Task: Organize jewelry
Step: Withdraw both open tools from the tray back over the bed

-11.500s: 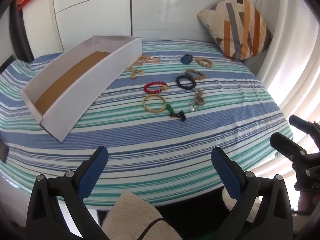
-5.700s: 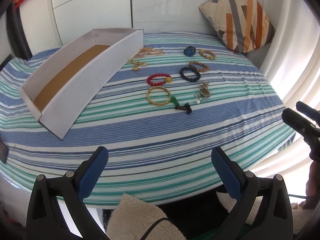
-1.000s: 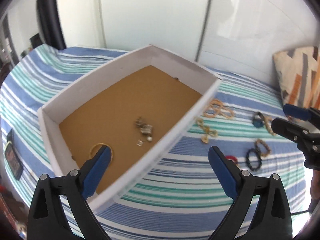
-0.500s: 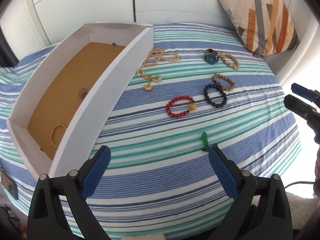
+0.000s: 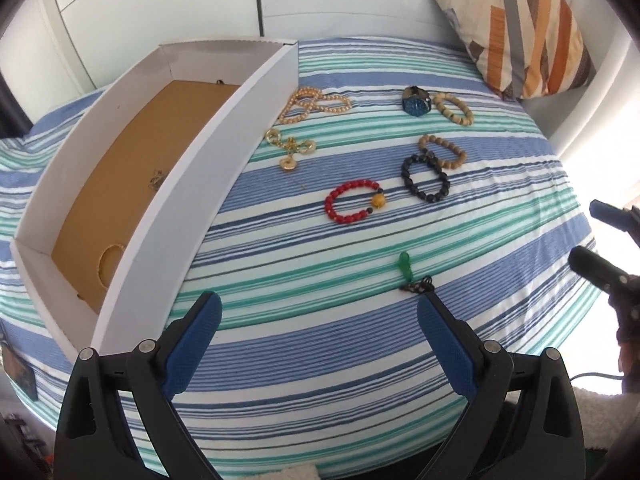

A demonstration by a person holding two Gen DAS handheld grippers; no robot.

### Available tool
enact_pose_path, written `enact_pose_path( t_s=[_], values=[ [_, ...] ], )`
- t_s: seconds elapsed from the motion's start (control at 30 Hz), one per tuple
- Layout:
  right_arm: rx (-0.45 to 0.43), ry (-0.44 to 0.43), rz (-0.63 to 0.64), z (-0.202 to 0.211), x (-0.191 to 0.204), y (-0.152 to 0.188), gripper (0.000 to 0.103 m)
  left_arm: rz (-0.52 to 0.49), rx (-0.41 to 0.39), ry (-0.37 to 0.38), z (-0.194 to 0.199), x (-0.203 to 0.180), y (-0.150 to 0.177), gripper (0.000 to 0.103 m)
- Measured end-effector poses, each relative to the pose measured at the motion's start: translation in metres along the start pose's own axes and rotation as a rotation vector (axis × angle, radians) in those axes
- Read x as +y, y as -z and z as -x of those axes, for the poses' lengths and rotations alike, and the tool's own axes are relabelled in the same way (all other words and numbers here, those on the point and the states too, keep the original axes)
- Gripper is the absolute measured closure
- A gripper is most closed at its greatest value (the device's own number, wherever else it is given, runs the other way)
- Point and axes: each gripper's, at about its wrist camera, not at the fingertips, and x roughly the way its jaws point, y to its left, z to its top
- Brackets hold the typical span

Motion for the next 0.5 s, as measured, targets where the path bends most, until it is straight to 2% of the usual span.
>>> enact_pose_path(
  t_s=[0.1, 0.33, 0.5],
  values=[
    [0.029, 0.004, 0.055, -0.008, 0.009, -0.004, 0.000, -0.005, -0.004, -0.012, 0.001, 0.002, -0.001, 0.004],
    [0.065, -0.030, 0.137, -0.018, 0.027, -0.013, 0.000, 0.074, 0.052, -0.022, -0.013, 0.023, -0.001, 0.004],
    [0.080, -0.041, 0.195, -0.024, 0.034, -0.011, 0.000, 0.082, 0.072, -0.027, -0.019, 0.025, 0.000, 0.004]
  ],
)
